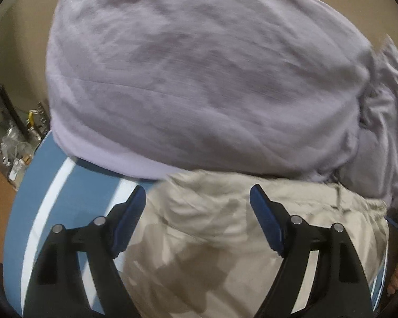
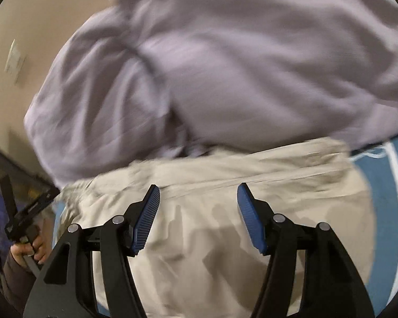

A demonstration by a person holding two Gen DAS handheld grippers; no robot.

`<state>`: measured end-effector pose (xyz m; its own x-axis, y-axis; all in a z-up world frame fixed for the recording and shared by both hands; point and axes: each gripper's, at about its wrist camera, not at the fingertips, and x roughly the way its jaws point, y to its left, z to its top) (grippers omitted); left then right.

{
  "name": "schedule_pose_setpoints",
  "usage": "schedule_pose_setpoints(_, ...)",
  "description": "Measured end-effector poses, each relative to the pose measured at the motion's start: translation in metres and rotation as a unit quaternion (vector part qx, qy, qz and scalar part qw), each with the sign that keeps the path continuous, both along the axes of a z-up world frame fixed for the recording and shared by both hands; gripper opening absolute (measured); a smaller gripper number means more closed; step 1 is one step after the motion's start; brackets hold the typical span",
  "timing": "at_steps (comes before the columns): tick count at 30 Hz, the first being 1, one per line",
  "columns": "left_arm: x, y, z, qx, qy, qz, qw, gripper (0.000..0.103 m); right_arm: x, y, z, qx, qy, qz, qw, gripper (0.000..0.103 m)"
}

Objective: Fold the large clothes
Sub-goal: 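Open both grippers to release the hem onto the folded jacket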

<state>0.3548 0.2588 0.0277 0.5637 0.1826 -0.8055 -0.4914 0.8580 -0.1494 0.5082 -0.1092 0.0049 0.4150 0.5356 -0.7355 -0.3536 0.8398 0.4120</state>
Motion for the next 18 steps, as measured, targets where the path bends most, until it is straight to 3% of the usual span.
schedule_pose_setpoints(7,0.007,-0.062,0.005,0.01,-0.01,-0.063,0.9979,0.083,-0.016,0.074,-0.01,-0.022,0.012,0.072,0.997,0.063)
schedule_pose_setpoints(13,0.011,-0.102,-0.003,0.035,-0.003,-0.103,0.9941,0.084,-0.021,0.097,-0.027,-0.055,0.029,0.096,0.993,0.062)
schedule_pose_setpoints(15,0.012,-0.106,-0.007,0.035,0.001,-0.107,0.9936,0.084,-0.024,0.104,-0.036,-0.064,0.033,0.107,0.992,0.035)
schedule_pose_setpoints(18,0.014,-0.106,-0.012,0.034,0.005,-0.11,0.9933,0.084,-0.027,0.103,-0.039,-0.071,0.023,0.113,0.991,0.012)
